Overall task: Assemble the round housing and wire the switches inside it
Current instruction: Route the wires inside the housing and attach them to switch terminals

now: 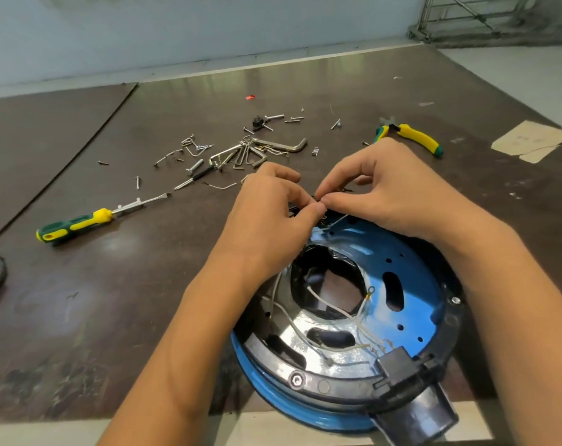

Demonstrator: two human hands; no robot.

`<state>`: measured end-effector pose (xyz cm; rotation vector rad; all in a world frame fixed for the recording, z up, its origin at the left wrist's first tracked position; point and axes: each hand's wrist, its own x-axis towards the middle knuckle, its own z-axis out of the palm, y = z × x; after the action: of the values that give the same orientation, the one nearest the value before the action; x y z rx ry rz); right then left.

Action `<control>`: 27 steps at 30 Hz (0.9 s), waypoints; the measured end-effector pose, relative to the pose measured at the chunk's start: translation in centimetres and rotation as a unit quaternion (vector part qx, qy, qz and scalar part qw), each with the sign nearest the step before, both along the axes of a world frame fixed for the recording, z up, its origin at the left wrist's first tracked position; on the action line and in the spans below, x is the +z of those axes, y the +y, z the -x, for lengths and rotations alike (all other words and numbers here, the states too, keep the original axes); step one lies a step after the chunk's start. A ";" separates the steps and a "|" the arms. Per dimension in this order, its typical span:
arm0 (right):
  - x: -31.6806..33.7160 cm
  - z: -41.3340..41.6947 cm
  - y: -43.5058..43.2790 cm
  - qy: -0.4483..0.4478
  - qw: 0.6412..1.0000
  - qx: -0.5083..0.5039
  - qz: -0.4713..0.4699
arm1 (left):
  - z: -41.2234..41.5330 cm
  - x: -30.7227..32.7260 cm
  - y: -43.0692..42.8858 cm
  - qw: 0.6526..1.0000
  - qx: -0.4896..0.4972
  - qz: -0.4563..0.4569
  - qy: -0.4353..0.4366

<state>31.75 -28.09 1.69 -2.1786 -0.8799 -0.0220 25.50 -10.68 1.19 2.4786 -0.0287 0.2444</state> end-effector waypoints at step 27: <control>-1.3 -0.5 0.6 0.000 0.993 -0.029 0.116 | -0.5 -0.9 -0.2 0.995 -0.032 -0.089 0.023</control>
<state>32.25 -27.46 0.40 -2.4198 -0.8559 0.0544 26.05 -10.88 0.27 2.6544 -0.1147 0.1639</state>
